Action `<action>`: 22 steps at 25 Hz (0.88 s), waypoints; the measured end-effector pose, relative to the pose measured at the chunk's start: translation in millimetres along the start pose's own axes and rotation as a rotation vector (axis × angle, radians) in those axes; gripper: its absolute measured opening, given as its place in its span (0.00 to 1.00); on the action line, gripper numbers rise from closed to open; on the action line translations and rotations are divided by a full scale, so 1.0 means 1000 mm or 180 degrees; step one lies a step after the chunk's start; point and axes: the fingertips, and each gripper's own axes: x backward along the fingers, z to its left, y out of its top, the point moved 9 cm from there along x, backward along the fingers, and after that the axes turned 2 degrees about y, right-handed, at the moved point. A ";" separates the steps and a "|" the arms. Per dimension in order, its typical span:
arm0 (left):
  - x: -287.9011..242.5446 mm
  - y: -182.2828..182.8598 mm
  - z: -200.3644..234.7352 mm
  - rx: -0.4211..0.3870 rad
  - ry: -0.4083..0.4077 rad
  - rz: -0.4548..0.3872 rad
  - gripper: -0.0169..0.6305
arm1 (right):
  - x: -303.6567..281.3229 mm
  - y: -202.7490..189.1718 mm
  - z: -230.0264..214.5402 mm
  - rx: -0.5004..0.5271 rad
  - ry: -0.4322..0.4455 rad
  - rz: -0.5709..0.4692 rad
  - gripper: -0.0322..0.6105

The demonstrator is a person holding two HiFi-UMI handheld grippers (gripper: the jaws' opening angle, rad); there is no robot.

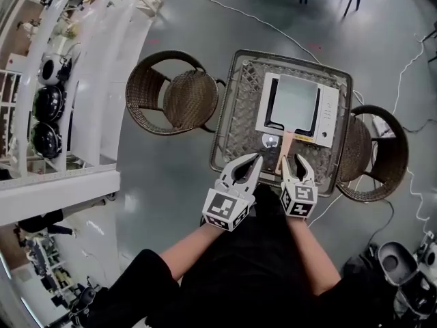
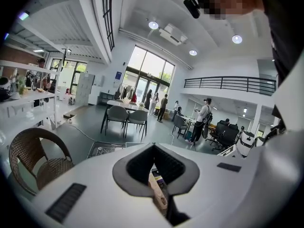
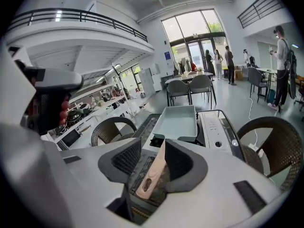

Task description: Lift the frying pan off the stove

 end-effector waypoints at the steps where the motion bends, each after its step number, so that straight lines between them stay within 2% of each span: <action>1: -0.002 -0.001 0.002 0.0011 0.0021 0.0004 0.04 | -0.009 -0.003 -0.002 -0.0072 -0.0042 0.0049 0.32; 5: -0.003 -0.004 0.003 0.0180 0.0035 0.0035 0.04 | -0.033 -0.014 -0.003 -0.0276 -0.0194 0.0273 0.38; 11: 0.002 -0.017 0.005 0.0248 -0.0013 0.0168 0.04 | -0.054 -0.019 -0.005 -0.0367 -0.0213 0.0417 0.42; 15: -0.002 -0.022 0.010 0.0275 0.0002 0.0211 0.04 | -0.073 -0.022 -0.010 -0.0429 -0.0205 0.0499 0.46; 20: -0.006 -0.019 0.011 0.0171 -0.0080 0.0218 0.04 | -0.091 -0.035 -0.022 -0.0624 -0.0297 0.0665 0.46; 22: -0.008 -0.019 0.013 0.0206 -0.0059 0.0223 0.04 | -0.098 -0.040 -0.027 -0.0676 -0.0287 0.0717 0.46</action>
